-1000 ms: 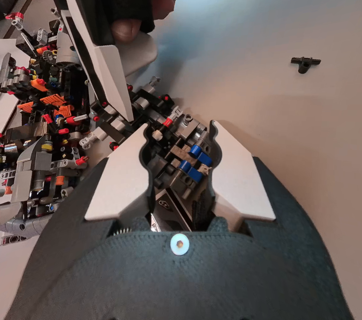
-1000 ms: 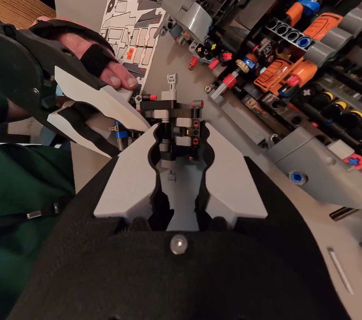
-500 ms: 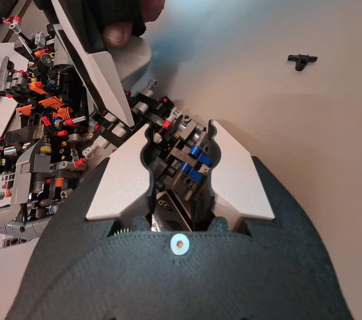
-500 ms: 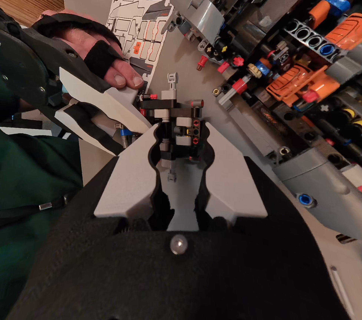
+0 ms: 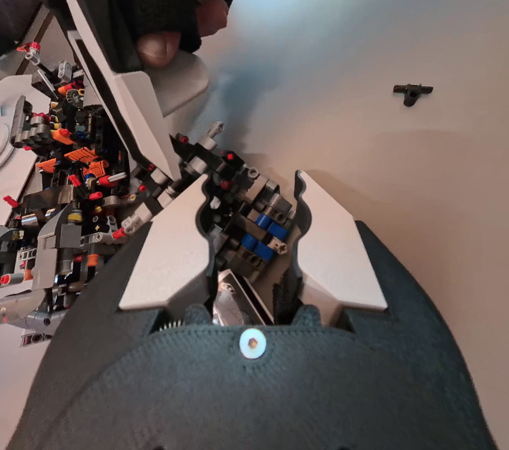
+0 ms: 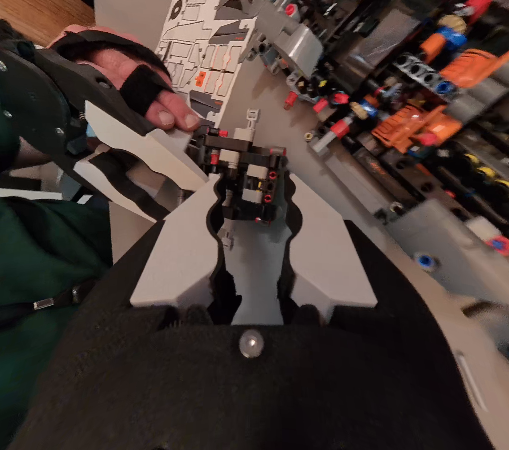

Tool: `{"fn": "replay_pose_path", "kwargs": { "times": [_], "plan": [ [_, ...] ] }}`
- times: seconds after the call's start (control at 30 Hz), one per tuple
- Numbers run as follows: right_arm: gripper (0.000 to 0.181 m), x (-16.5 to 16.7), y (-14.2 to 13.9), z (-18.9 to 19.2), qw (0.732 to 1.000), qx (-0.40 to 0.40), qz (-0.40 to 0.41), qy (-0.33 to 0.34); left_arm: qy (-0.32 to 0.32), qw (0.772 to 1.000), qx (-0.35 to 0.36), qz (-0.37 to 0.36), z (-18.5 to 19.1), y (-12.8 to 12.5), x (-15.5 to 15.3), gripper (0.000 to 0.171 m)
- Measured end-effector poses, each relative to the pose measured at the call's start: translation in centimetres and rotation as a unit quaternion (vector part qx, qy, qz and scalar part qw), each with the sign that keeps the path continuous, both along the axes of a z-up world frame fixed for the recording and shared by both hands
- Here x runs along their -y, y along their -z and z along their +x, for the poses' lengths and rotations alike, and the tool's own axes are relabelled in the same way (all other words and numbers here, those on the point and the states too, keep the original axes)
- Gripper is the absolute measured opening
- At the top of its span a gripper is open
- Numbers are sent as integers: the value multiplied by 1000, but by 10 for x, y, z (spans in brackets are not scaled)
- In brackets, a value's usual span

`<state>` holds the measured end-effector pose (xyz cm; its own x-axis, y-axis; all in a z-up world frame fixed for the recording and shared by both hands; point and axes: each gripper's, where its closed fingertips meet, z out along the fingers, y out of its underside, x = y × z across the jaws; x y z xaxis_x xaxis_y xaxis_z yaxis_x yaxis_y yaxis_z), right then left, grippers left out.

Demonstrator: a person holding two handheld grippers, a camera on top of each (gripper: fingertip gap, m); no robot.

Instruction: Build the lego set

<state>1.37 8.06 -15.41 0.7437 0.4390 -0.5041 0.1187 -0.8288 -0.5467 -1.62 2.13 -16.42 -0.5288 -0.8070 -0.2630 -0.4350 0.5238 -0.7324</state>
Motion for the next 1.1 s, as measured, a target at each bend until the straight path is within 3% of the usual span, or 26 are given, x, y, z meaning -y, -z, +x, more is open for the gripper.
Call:
{"fn": "replay_pose_path", "kwargs": {
  "times": [0.2, 0.43, 0.57, 0.77, 0.97, 1.1],
  "plan": [
    [47, 8, -11, 12, 1000, 4, 20, 14, -30, 1000, 8, -1, -12, -14, -11, 56],
    [57, 13, -7, 10, 995, 85, 55, 3, -97, 995, 0, 1, -19, -13, -39, 62],
    [58, 11, -12, 19, 990, 115, 74, 35, -115, 993, 7, -19, -14, -21, -45, 69],
    [66, 33, -14, 21, 991, 91, 65, 68, -128, 988, 4, -86, -6, -24, -60, 53],
    [52, 41, -1, 10, 990, 105, 64, 71, -125, 988, -35, -86, 1, -10, -65, 35],
    [28, 38, 3, 2, 989, 103, 81, 73, -121, 988, -35, -94, 6, -11, -65, 27]
  ]
}}
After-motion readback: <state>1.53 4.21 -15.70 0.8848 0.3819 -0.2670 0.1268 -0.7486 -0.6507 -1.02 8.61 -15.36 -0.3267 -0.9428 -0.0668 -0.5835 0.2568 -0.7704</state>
